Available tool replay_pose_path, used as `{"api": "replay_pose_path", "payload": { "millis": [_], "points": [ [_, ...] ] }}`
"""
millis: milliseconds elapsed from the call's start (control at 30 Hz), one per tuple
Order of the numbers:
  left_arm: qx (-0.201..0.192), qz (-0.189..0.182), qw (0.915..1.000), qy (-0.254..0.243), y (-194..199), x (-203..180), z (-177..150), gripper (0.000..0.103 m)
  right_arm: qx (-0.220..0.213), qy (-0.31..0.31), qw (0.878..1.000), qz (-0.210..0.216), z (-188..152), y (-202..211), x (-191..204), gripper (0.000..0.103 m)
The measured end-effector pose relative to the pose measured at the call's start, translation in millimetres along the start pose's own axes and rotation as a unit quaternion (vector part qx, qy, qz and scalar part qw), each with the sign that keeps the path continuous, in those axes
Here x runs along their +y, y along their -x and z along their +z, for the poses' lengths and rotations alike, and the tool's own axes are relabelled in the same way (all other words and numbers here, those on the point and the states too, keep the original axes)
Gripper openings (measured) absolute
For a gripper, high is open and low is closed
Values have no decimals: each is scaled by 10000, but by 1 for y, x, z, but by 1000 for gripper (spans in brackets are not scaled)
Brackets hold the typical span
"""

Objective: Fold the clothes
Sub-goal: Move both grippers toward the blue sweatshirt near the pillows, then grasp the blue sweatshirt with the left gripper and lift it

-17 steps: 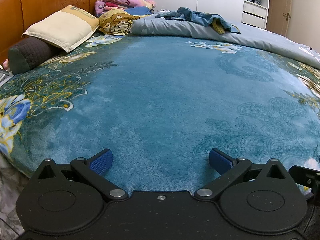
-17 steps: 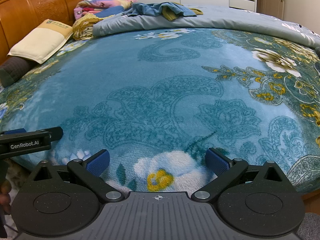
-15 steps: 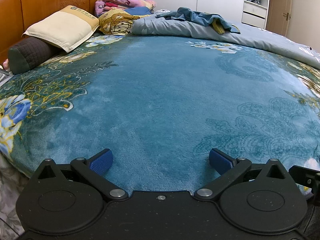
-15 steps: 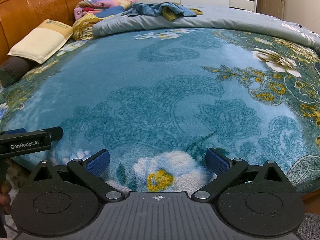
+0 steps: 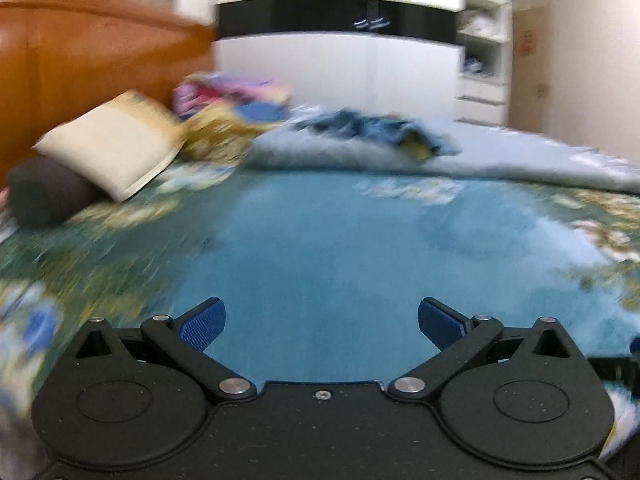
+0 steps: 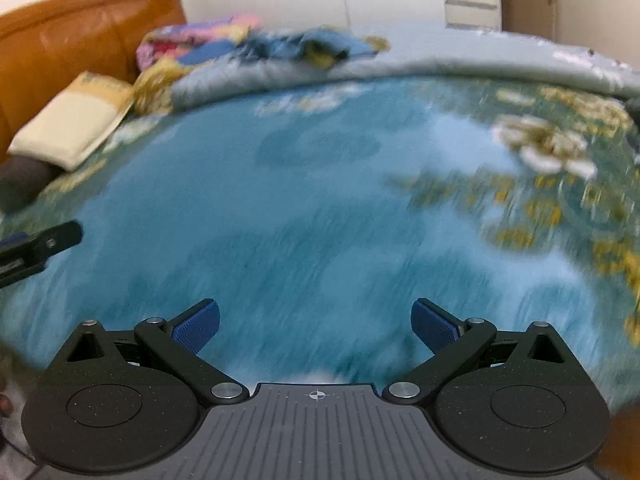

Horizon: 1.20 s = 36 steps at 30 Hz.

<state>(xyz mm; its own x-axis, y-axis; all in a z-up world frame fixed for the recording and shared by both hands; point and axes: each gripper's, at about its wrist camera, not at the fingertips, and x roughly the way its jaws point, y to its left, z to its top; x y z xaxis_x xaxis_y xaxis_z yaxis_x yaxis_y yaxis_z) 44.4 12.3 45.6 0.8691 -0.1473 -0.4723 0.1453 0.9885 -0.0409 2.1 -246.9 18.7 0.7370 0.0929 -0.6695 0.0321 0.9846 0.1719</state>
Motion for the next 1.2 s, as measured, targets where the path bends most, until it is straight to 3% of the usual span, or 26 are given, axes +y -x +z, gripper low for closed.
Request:
{"api": "replay_pose_path", "payload": {
  "millis": [100,200,367,500,667,733,933,1000,1033,1067,1133,1200],
  "points": [
    [59,-194,9991,378,-33,3,36,102,-401,-168,9991,-12,27,-6,-18,103],
    [-203,-220,9981,545,-73,-4,73,102,-415,-300,9987,59,47,-18,-37,103],
    [-587,-282,9972,-358,-165,-52,154,102,-331,-224,9992,69,58,-34,-62,103],
    [-697,-75,9878,-1391,-257,-109,200,102,-360,-372,9987,16,62,-40,-84,103],
    [-803,569,9540,-2832,-361,-177,206,101,-499,-903,9946,-59,77,-46,-127,103],
    [-816,774,9424,-3151,-391,-192,204,99,-581,-1052,9926,-171,82,-48,-143,103],
    [-1032,1466,8835,-4329,-456,-221,191,82,-753,-1311,9884,-146,83,-54,-173,103],
    [-1034,1561,8831,-4302,-468,-222,195,80,-731,-1349,9881,-109,80,-58,-179,103],
    [-996,1638,8797,-4352,-475,-222,196,74,-710,-1367,9880,-87,79,-61,-182,103],
    [-956,1718,8757,-4410,-482,-222,197,61,-688,-1420,9874,-78,77,-63,-184,103],
    [-1006,1590,8920,-4111,-482,-221,205,50,-661,-1577,9853,-53,73,-68,-190,103],
    [-1009,1253,9213,-3541,-477,-216,219,33,-737,-1695,9828,17,70,-68,-193,103]
  ]
}}
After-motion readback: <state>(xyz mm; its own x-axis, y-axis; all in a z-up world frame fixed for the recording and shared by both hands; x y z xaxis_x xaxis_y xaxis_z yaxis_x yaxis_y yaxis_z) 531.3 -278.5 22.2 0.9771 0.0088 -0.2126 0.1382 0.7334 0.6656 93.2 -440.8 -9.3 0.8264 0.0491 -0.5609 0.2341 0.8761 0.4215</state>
